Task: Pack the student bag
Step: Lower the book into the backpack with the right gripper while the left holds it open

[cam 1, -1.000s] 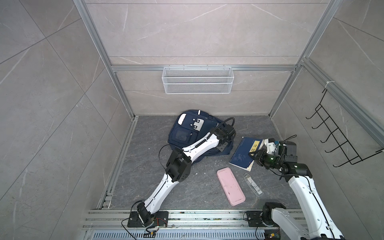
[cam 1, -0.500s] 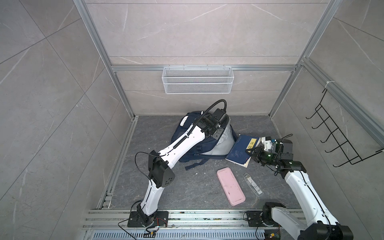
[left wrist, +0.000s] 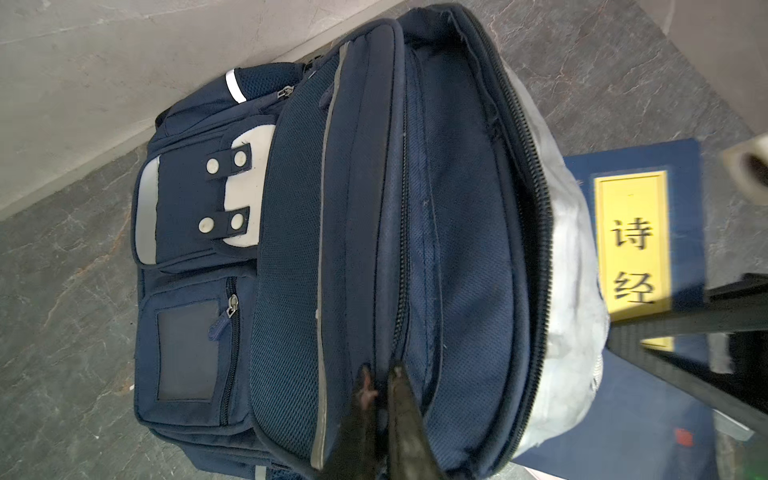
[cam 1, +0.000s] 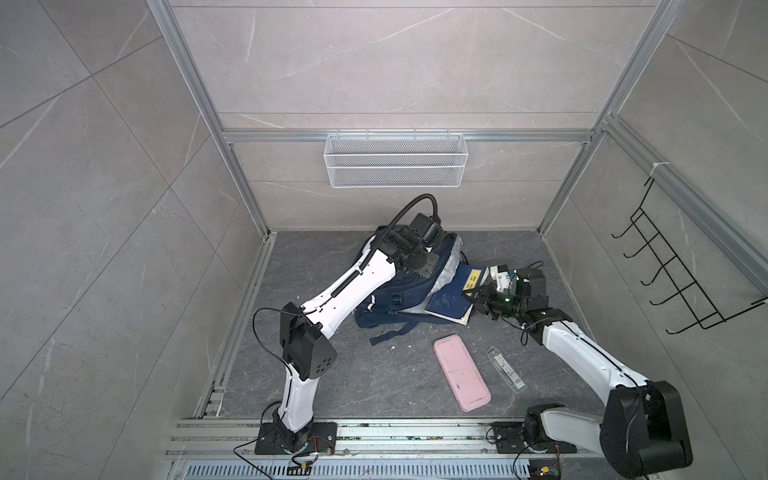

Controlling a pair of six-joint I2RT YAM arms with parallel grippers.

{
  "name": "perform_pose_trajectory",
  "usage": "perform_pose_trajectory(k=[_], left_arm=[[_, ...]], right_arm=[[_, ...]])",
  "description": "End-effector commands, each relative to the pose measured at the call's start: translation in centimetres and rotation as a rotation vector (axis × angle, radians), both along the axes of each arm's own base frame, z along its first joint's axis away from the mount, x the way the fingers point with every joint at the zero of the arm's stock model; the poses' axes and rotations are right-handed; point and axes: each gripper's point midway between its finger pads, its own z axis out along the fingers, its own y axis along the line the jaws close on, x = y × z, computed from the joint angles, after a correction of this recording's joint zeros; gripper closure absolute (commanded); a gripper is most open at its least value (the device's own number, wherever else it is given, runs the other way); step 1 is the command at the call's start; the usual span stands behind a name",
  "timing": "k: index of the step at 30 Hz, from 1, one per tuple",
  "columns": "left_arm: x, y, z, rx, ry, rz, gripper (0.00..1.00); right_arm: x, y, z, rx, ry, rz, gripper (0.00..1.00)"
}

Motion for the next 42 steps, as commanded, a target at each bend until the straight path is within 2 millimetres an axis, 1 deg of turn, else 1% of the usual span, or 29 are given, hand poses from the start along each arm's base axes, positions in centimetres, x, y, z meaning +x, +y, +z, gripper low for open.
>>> perform_pose_trajectory(k=[1, 3, 9, 13, 17, 20, 22, 25, 29, 33, 35, 37, 40, 42], left_arm=[[0.1, 0.7, 6.9, -0.184, -0.095, 0.029, 1.00], [0.0, 1.1, 7.3, -0.200, -0.083, 0.031, 1.00], [-0.1, 2.2, 7.9, -0.249, -0.051, 0.045, 1.00], [0.0, 2.6, 8.0, -0.299, -0.021, 0.051, 1.00], [0.0, 2.7, 8.5, -0.337, -0.005, 0.048, 1.00], [-0.1, 2.8, 8.2, -0.338, 0.008, 0.050, 1.00], [-0.1, 2.9, 8.0, -0.343, 0.018, 0.051, 1.00], [-0.3, 2.7, 8.0, -0.359, 0.032, 0.045, 1.00], [-0.4, 2.7, 8.1, -0.366, 0.034, 0.044, 1.00], [-0.4, 2.7, 8.4, -0.397, 0.033, 0.044, 1.00], [-0.4, 2.7, 8.5, -0.410, 0.032, 0.043, 1.00], [-0.3, 2.9, 8.5, -0.413, 0.033, 0.047, 1.00], [-0.2, 3.2, 8.4, -0.418, 0.037, 0.055, 1.00], [0.0, 3.5, 8.4, -0.428, 0.039, 0.061, 1.00]], right_arm=[[2.4, 1.2, 2.2, 0.074, -0.125, -0.007, 1.00], [2.9, 1.9, 2.3, 0.097, -0.144, 0.006, 1.00], [4.6, 4.0, 1.2, 0.131, -0.144, 0.039, 1.00], [6.0, 6.1, 0.1, 0.144, -0.146, 0.069, 1.00], [7.6, 8.5, -0.2, 0.178, -0.139, 0.083, 1.00], [8.7, 10.8, -0.3, 0.185, -0.139, 0.105, 1.00], [9.3, 12.6, -0.8, 0.180, -0.129, 0.124, 1.00], [10.5, 14.8, -2.0, 0.183, -0.107, 0.138, 1.00], [12.0, 17.1, -3.3, 0.174, -0.087, 0.147, 1.00], [13.4, 18.8, -5.1, 0.186, -0.049, 0.149, 0.96], [13.6, 19.5, -6.1, 0.176, -0.021, 0.157, 0.90], [13.4, 19.8, -7.5, 0.112, 0.021, 0.171, 0.81], [12.7, 19.5, -9.0, -0.047, 0.070, 0.196, 0.59], [12.4, 18.5, -9.4, -0.134, 0.090, 0.189, 0.44]])
